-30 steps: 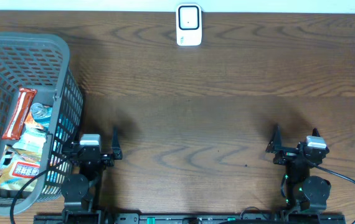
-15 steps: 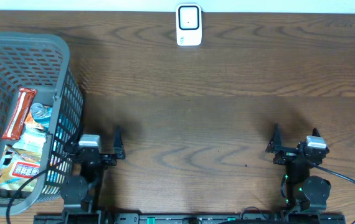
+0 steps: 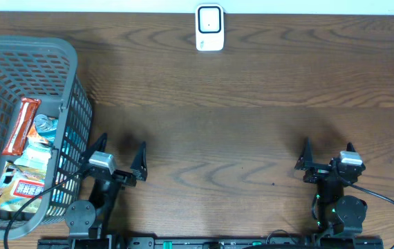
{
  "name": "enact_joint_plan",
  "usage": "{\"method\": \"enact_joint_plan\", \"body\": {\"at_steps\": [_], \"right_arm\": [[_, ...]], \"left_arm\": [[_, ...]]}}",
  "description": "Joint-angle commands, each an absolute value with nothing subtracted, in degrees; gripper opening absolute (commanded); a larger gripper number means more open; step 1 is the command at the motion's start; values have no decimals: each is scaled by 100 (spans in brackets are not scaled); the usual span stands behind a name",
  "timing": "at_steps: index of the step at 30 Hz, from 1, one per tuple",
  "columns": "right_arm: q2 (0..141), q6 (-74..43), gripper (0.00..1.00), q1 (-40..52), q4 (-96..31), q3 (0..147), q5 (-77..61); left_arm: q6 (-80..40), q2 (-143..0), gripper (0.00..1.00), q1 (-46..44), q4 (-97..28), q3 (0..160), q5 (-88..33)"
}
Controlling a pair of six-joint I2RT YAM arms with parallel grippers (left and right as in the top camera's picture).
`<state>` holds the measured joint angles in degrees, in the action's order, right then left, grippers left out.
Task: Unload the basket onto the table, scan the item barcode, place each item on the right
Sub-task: 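Move the left gripper up and into the grey basket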
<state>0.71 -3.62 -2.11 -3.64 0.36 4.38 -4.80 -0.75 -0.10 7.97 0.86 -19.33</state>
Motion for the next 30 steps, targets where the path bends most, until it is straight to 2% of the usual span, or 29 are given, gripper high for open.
{"method": "enact_joint_plan", "body": {"at_steps": [1,17,26,30], "right_arm": [[49,-292,99,-183,-384,32,499],[49,-292,99,-183,-384,32,499],[49,-292,99,-183,-384,32,499],[49,-292,99,-183,-384,32,497]], "left_arm": [[-607,-71,98,-12,847,78,-2453],[-1066,-703,98,-12,849,1184,-2781],[-1087,-2714,98,-12,845,2812,-3806],[-1555,-3500,98,-12,851,3448,-4248]]}}
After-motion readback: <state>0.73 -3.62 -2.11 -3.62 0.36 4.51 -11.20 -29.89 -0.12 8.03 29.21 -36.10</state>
